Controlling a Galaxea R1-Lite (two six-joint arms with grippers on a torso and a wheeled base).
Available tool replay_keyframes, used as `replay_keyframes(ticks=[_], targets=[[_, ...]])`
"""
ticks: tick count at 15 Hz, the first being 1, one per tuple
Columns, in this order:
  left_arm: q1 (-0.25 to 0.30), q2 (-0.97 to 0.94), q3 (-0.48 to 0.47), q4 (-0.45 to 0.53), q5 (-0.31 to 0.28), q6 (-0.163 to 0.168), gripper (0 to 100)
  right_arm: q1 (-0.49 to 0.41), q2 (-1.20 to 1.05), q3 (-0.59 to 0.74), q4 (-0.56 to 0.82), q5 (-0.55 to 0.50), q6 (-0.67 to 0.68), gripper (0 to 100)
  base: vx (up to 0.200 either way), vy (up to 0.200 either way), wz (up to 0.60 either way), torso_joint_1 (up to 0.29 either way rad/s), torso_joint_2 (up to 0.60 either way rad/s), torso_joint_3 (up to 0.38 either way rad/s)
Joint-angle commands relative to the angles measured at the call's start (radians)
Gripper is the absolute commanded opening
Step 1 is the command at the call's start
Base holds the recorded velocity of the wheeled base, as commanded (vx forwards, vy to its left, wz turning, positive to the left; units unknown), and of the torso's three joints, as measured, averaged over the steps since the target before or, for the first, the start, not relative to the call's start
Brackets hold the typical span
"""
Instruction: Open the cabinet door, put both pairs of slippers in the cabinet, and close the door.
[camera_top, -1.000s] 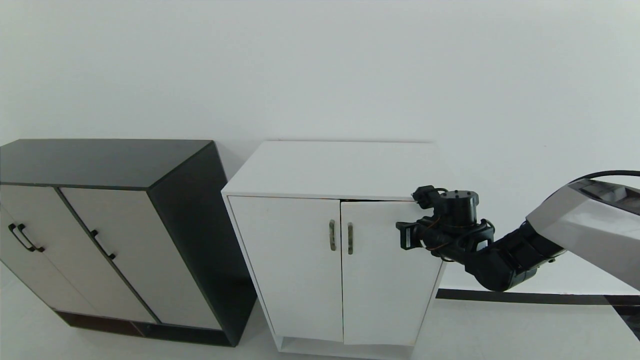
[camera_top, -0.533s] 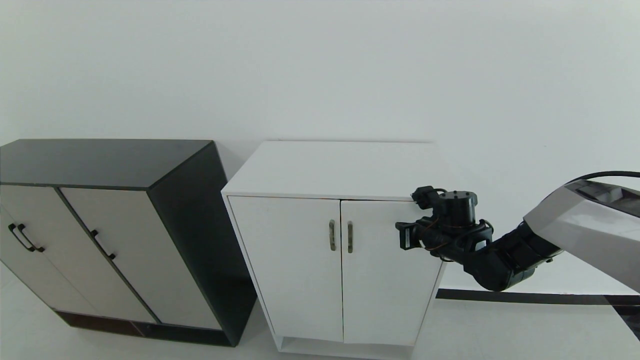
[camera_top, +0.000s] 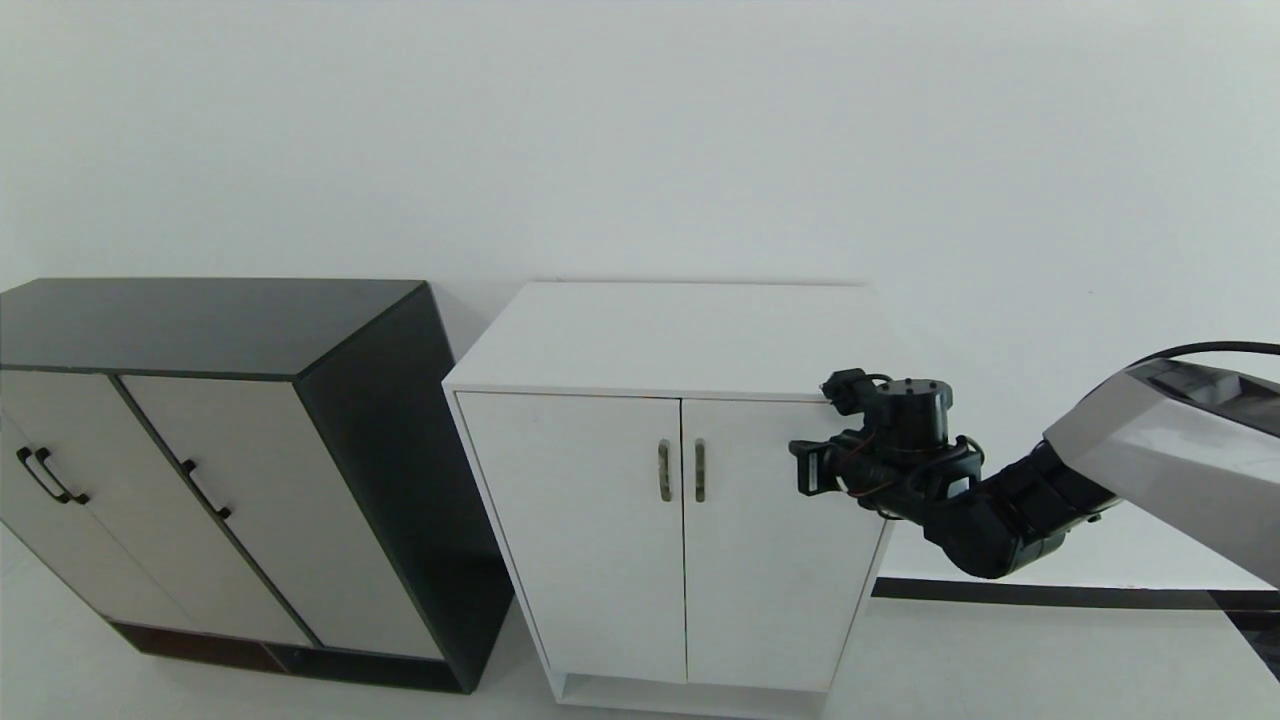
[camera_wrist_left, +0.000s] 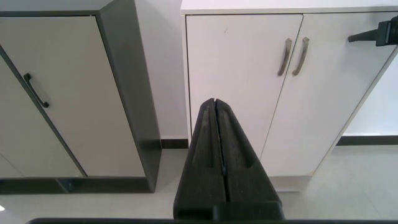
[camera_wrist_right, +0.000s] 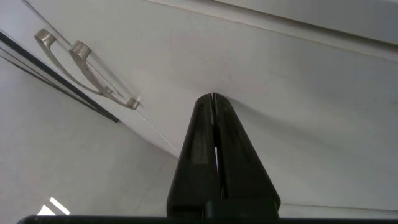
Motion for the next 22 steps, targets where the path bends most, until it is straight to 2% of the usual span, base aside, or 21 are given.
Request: replay_keyframes(ticks=[1, 7, 11, 12, 13, 14, 18, 21, 22], targets=[[0.000, 0.000, 0.000, 0.001, 0.000, -0.001, 0, 0.000, 0.005, -0.015, 0.002, 0.000, -0.001, 0, 0.000, 0.000, 0.00, 0.000, 0.00, 0.000], [0.000, 0.000, 0.000, -0.001, 0.000, -0.001, 0, -0.007, 0.044, -0.051, 0.003, -0.001, 0.001, 0, 0.000, 0.000, 0.00, 0.000, 0.00, 0.000], [0.000, 0.000, 0.000, 0.001, 0.000, -0.001, 0, -0.007, -0.038, 0.060, -0.003, -0.023, 0.001, 0, 0.000, 0.000, 0.00, 0.000, 0.00, 0.000], [0.000, 0.000, 0.000, -0.001, 0.000, -0.001, 0, -0.010, -0.110, 0.151, -0.004, -0.046, 0.001, 0, 0.000, 0.000, 0.00, 0.000, 0.00, 0.000], [0.000, 0.000, 0.000, 0.001, 0.000, -0.001, 0, -0.013, -0.133, 0.180, -0.004, -0.052, 0.001, 0, 0.000, 0.000, 0.00, 0.000, 0.00, 0.000], [0.000, 0.000, 0.000, -0.001, 0.000, -0.001, 0, -0.020, -0.227, 0.289, -0.007, -0.070, 0.001, 0, 0.000, 0.000, 0.00, 0.000, 0.00, 0.000], [0.000, 0.000, 0.000, 0.001, 0.000, -0.001, 0, -0.072, -0.522, 0.582, -0.009, -0.136, -0.016, 0, 0.000, 0.000, 0.00, 0.000, 0.00, 0.000], [0.000, 0.000, 0.000, -0.001, 0.000, -0.001, 0, -0.194, -0.859, 0.952, -0.009, -0.139, -0.088, 0, 0.000, 0.000, 0.00, 0.000, 0.00, 0.000], [0.000, 0.000, 0.000, -0.001, 0.000, -0.001, 0, -0.230, -0.950, 1.032, -0.009, -0.135, -0.086, 0, 0.000, 0.000, 0.00, 0.000, 0.00, 0.000]])
